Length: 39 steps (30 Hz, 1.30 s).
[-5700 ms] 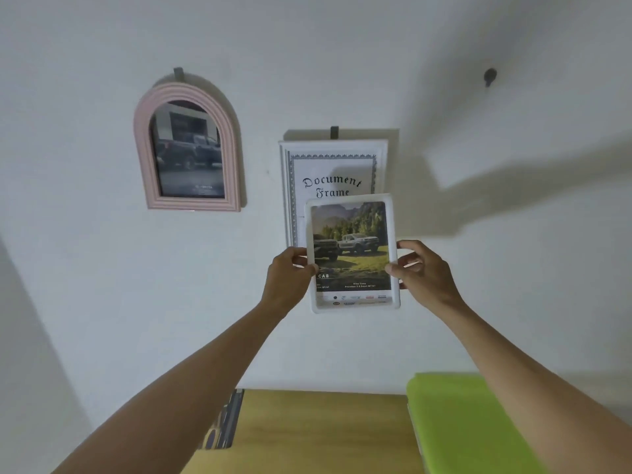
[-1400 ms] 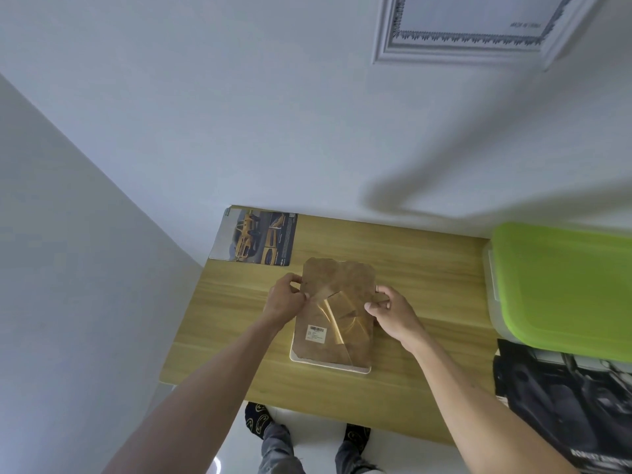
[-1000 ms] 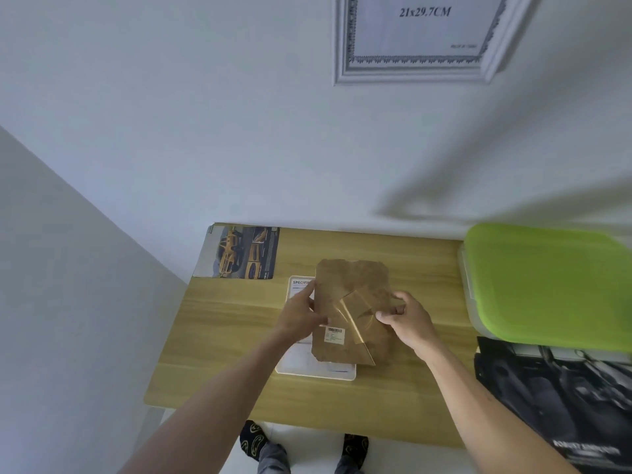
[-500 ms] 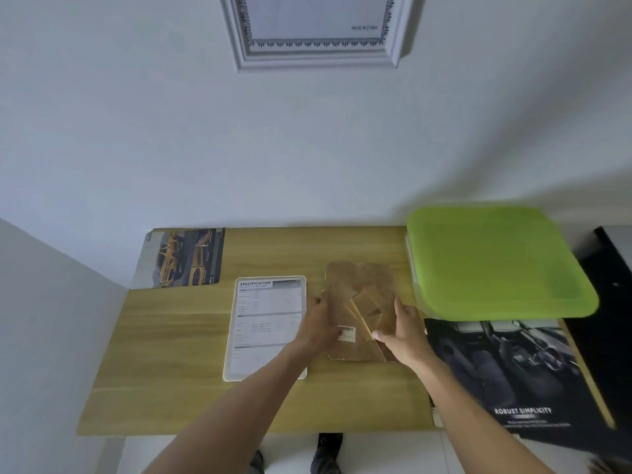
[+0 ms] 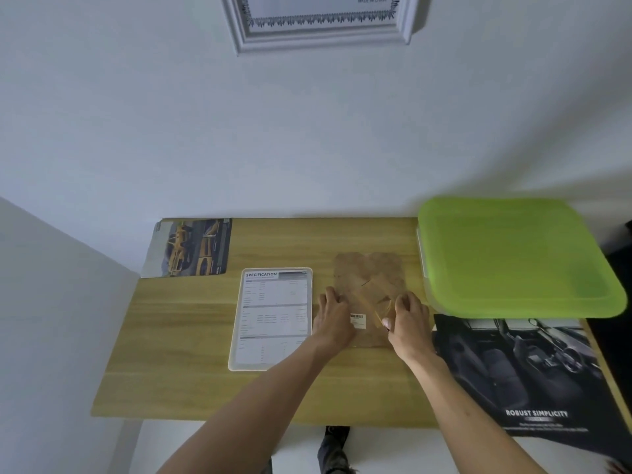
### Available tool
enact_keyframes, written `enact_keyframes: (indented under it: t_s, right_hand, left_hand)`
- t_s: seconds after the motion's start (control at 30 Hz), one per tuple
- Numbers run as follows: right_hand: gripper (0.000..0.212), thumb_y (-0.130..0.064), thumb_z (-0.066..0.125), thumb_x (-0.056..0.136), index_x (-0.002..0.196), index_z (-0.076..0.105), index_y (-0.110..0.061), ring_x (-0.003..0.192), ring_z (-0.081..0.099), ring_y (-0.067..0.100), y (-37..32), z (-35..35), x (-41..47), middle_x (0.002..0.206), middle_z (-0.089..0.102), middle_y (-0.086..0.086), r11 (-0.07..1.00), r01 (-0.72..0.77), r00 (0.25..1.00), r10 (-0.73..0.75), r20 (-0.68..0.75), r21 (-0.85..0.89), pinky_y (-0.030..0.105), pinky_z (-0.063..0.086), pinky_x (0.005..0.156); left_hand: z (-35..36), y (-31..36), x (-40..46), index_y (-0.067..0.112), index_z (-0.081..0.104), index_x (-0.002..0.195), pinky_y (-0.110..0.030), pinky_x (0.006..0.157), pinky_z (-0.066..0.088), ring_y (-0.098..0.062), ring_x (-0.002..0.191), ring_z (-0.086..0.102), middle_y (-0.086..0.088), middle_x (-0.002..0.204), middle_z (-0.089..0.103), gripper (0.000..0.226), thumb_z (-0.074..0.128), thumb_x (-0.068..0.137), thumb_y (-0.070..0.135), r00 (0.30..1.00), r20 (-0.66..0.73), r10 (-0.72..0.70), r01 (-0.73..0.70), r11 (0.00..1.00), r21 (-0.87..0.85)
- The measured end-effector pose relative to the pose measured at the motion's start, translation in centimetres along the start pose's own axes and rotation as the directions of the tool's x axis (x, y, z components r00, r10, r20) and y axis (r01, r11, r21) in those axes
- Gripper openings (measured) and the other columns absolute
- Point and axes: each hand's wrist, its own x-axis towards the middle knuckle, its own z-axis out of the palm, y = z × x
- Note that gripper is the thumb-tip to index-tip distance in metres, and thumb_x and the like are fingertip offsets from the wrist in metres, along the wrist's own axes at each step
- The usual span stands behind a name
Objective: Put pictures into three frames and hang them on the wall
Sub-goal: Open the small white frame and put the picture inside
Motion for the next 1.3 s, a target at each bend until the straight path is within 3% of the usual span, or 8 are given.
enact_keyframes:
  t_s: [0.17, 0.33, 0.53, 0.9, 1.03, 1.13, 1.23, 1.3]
  right_hand:
    - [0.055, -0.019, 0.071, 0.088, 0.136, 0.050, 0.000, 0.129, 0.042, 0.035, -0.6, 0.0, -0.3, 0.145, 0.041, 0.021, 0.996, 0.041, 0.997, -0.046, -0.055, -0.084, 0.039, 0.040, 0.107]
    - [0.042, -0.012, 0.073, 0.083, 0.124, 0.061, -0.007, 0.120, 0.054, 0.034, -3.8, -0.2, -1.1, 0.129, 0.057, 0.017, 0.973, 0.231, 0.950, -0.226, -0.215, -0.003, 0.045, 0.054, 0.094]
    - [0.029, -0.019, 0.066, 0.091, 0.120, 0.065, -0.016, 0.109, 0.061, 0.025, -10.0, 1.0, -2.3, 0.121, 0.059, 0.007, 0.929, 0.350, 0.934, -0.334, -0.128, 0.125, 0.036, 0.055, 0.085]
    - [0.027, -0.023, 0.050, 0.101, 0.123, 0.058, -0.011, 0.107, 0.057, 0.021, -14.6, 4.2, -5.1, 0.122, 0.053, 0.007, 0.976, 0.211, 0.968, -0.217, 0.123, 0.061, 0.030, 0.053, 0.082]
    - [0.033, -0.020, 0.053, 0.099, 0.129, 0.056, -0.006, 0.116, 0.053, 0.025, -16.2, 5.2, -5.4, 0.119, 0.053, 0.011, 0.976, 0.028, 0.989, -0.058, 0.133, 0.218, 0.033, 0.046, 0.095]
    - [0.036, -0.018, 0.060, 0.096, 0.123, 0.062, 0.005, 0.104, 0.060, 0.023, -17.1, 5.6, -5.1, 0.105, 0.066, 0.008, 0.919, -0.130, 0.990, 0.096, 0.108, 0.372, 0.030, 0.050, 0.088]
    - [0.035, -0.015, 0.063, 0.094, 0.126, 0.063, 0.001, 0.118, 0.061, 0.025, -18.0, 5.2, -5.3, 0.126, 0.065, 0.003, 0.809, -0.270, 0.962, 0.244, 0.121, 0.522, 0.030, 0.048, 0.092]
    - [0.033, -0.018, 0.065, 0.092, 0.123, 0.065, -0.008, 0.109, 0.063, 0.023, -18.1, 5.1, -5.2, 0.127, 0.065, 0.005, 0.747, -0.317, 0.945, 0.299, 0.130, 0.585, 0.030, 0.050, 0.086]
  left_hand:
    - [-0.8, -1.1, -0.4, 0.009, 0.045, 0.133, -0.041, 0.097, 0.047, -0.034, 0.125, 0.039, -0.012, 0.138, 0.032, 0.050, 0.058, 0.084, 0.007, 0.996, -0.008, 0.086, -0.086, 0.995, -0.055]
    - [-3.2, -4.5, -1.8, 0.013, 0.046, 0.140, -0.042, 0.086, 0.052, -0.023, 0.120, 0.050, -0.005, 0.137, 0.044, 0.051, 0.058, 0.091, 0.015, 0.954, -0.249, 0.169, -0.199, 0.975, -0.103]
    - [-5.4, -12.1, -4.3, 0.014, 0.044, 0.140, -0.034, 0.089, 0.048, -0.022, 0.122, 0.044, -0.004, 0.139, 0.040, 0.048, 0.059, 0.094, 0.023, 0.946, -0.323, -0.004, 0.010, 1.000, 0.015]
    - [-5.3, -18.5, -7.2, 0.009, 0.059, 0.108, -0.035, 0.079, 0.050, -0.022, 0.107, 0.049, -0.003, 0.116, 0.044, 0.027, 0.059, 0.093, 0.031, 0.958, -0.226, -0.179, 0.179, 0.984, -0.019]
    - [-5.1, -19.0, -7.1, 0.009, 0.062, 0.107, -0.034, 0.076, 0.048, -0.022, 0.107, 0.049, -0.003, 0.114, 0.044, 0.024, 0.065, 0.090, 0.026, 0.948, -0.200, -0.247, 0.208, 0.959, -0.194]
    - [-5.0, -18.9, -6.9, 0.004, 0.064, 0.116, -0.036, 0.085, 0.049, -0.026, 0.109, 0.053, -0.006, 0.119, 0.046, 0.032, 0.068, 0.087, 0.018, 0.923, -0.182, -0.339, 0.244, 0.881, -0.405]
    - [-5.0, -19.0, -6.8, 0.009, 0.062, 0.126, -0.034, 0.093, 0.046, -0.026, 0.115, 0.053, -0.007, 0.128, 0.048, 0.042, 0.070, 0.085, 0.019, 0.906, -0.159, -0.392, 0.270, 0.825, -0.496]
    - [-5.0, -19.1, -6.7, 0.011, 0.060, 0.129, -0.032, 0.095, 0.044, -0.024, 0.119, 0.052, -0.007, 0.131, 0.050, 0.046, 0.070, 0.085, 0.018, 0.904, -0.149, -0.401, 0.270, 0.806, -0.527]
